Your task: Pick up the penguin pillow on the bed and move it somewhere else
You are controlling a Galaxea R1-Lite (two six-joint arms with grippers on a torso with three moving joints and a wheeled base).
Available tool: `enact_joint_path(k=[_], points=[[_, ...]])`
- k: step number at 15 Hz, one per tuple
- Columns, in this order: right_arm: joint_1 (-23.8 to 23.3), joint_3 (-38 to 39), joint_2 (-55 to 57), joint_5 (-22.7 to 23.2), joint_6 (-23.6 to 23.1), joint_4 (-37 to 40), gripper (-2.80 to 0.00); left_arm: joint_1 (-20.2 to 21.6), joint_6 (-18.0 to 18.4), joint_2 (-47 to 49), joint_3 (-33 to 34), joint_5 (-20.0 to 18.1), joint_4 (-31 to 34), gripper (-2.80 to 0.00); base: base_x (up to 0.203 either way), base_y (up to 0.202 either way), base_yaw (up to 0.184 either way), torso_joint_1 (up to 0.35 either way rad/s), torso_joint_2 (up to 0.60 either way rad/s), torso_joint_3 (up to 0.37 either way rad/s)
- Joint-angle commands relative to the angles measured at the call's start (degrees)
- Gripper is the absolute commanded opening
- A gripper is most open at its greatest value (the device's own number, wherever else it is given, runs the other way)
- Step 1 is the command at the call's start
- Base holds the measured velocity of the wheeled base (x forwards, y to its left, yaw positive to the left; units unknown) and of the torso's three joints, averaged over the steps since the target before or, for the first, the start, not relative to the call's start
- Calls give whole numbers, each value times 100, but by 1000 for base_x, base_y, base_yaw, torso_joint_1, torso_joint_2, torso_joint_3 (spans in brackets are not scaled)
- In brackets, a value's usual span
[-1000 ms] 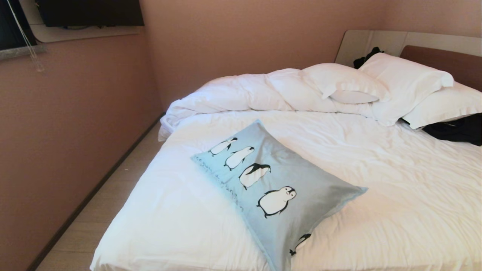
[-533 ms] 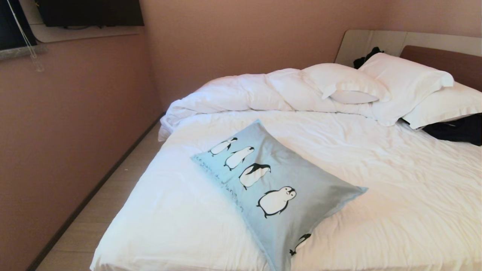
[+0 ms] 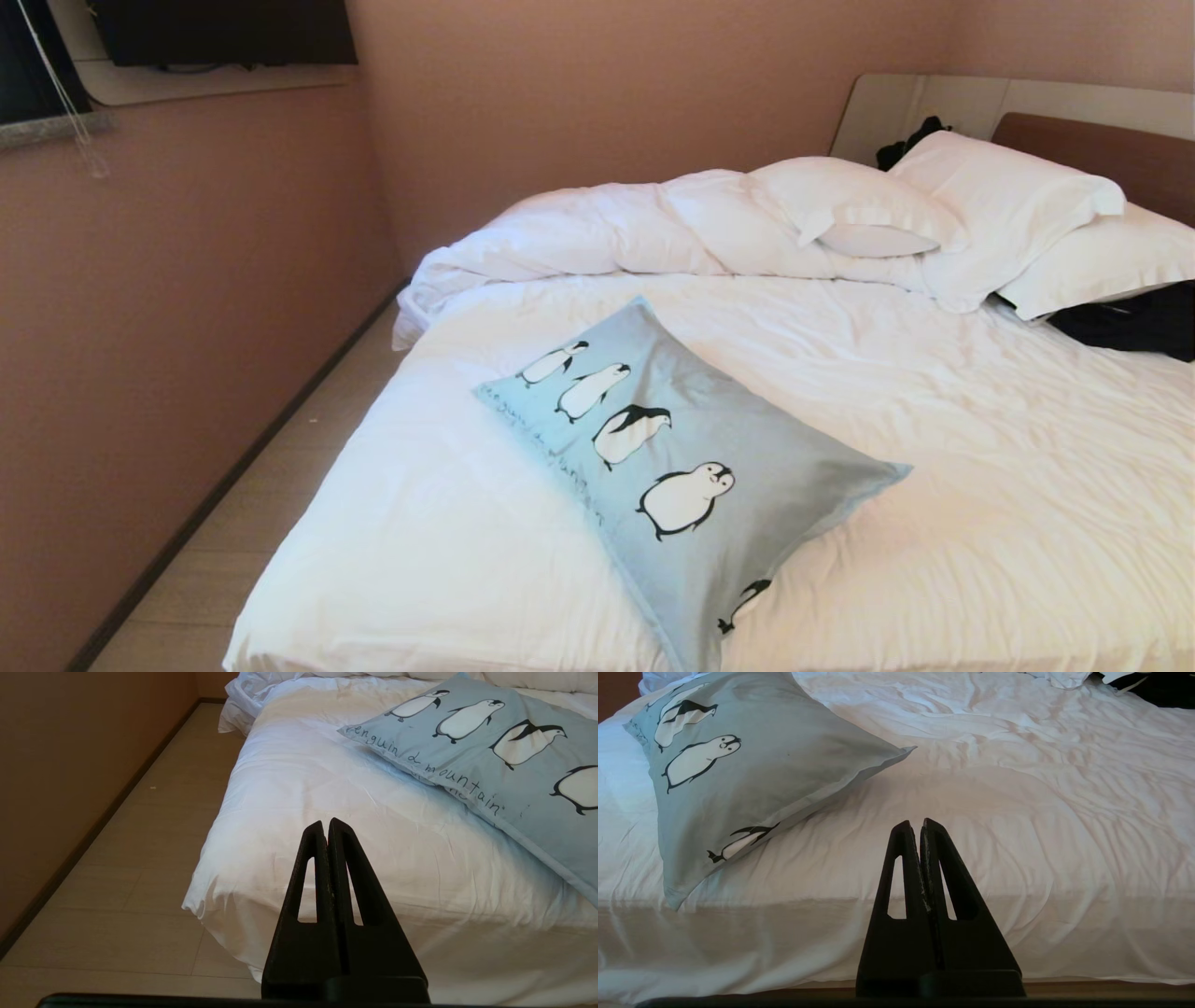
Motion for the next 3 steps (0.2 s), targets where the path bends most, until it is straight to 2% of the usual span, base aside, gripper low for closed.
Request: enact_joint_path(k=[1,3], points=[[1,-5,7,2,7,2,-280,0,-2,-2,18,4,-2,-280,0,0,0,0,0,0],[1,0,7,2,7,2,-280,0,-2,-2,18,4,-2,-280,0,0,0,0,0,0]])
